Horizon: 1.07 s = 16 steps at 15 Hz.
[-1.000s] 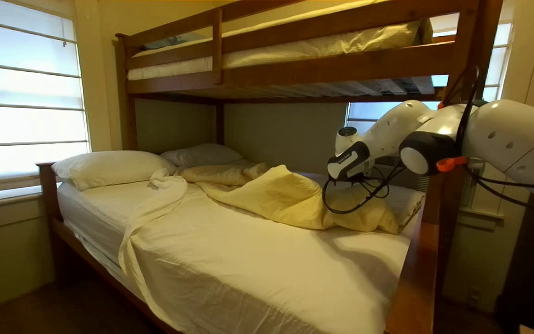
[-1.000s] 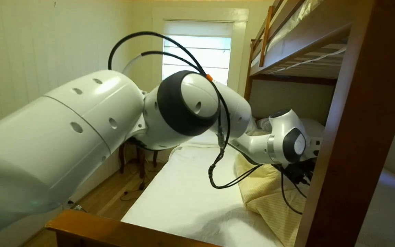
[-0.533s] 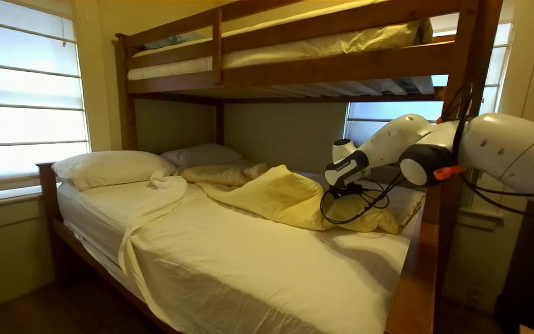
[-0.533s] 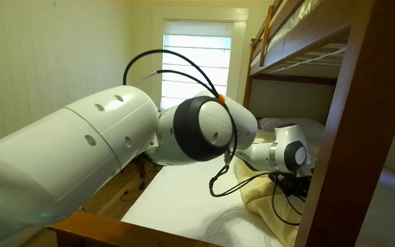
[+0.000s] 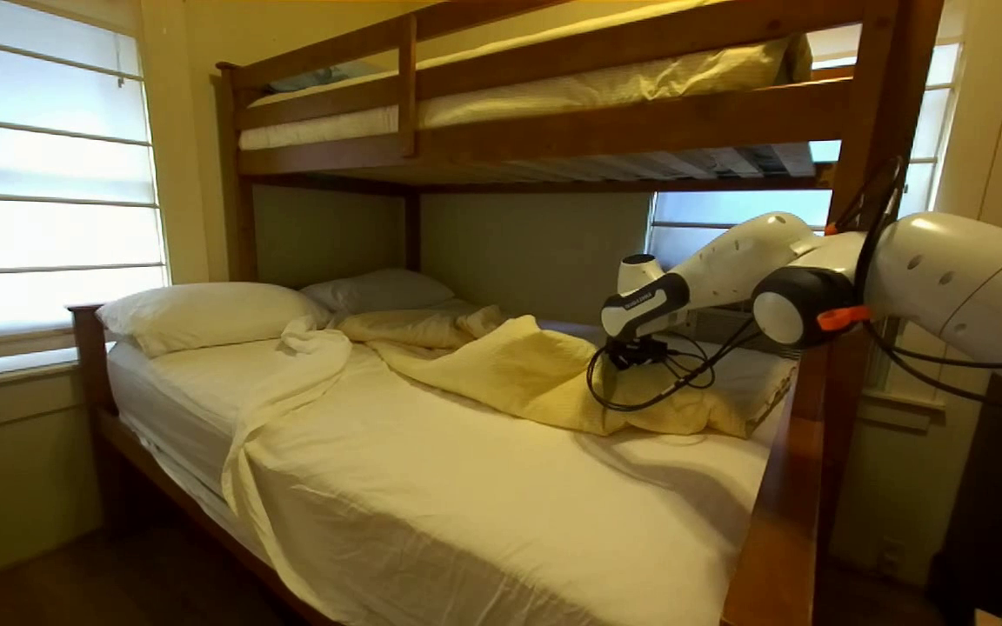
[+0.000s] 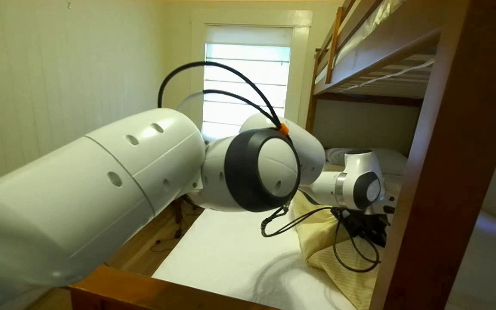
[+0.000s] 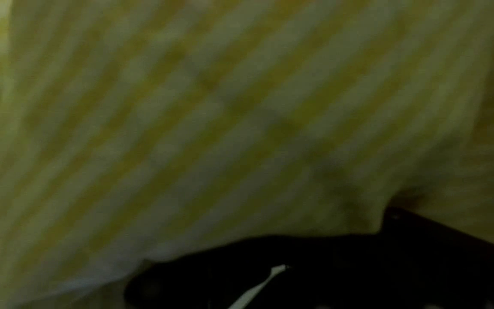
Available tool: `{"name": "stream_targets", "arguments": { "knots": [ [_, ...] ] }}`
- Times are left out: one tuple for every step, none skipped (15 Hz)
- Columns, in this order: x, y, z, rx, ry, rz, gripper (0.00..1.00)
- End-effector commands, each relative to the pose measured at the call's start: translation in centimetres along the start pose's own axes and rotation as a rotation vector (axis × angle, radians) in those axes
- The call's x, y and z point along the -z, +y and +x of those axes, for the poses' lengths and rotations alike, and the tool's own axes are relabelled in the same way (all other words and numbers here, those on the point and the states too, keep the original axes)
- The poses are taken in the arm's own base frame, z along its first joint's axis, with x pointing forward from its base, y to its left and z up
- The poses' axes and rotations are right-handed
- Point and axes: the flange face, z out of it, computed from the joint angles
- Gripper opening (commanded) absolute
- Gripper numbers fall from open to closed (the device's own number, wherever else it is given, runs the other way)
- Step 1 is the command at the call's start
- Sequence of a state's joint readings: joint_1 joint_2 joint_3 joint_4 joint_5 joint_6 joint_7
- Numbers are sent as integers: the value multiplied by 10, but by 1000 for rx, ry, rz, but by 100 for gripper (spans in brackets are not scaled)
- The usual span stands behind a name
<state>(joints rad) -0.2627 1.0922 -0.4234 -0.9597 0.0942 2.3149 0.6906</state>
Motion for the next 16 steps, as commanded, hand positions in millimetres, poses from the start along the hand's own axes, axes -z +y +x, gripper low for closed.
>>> {"name": "stream_targets", "arguments": {
  "knots": [
    [28, -30, -23, 48, -104, 93, 1],
    [35, -38, -31, 72, -127, 118, 1],
    [44, -47, -40, 94, -156, 150, 1],
    [54, -54, -49, 117, -181, 177, 1],
    [64, -58, -56, 144, -208, 201, 1],
    [74, -59, -61, 169, -238, 224, 1],
    [82, -56, -67, 197, -262, 233, 1],
    [88, -48, -72, 220, -276, 222, 1],
    [92, -41, -74, 246, -298, 206, 1],
    [93, -30, -76, 267, -309, 175, 1],
    [94, -17, -79, 282, -338, 146, 1],
    [93, -4, -82, 297, -359, 111, 1],
    [91, 9, -87, 313, -394, 78, 1],
    [92, 21, -92, 323, -426, 61, 1],
    [92, 32, -99, 335, -466, 50, 1],
    [93, 42, -107, 347, -503, 41, 1]
  ]
}}
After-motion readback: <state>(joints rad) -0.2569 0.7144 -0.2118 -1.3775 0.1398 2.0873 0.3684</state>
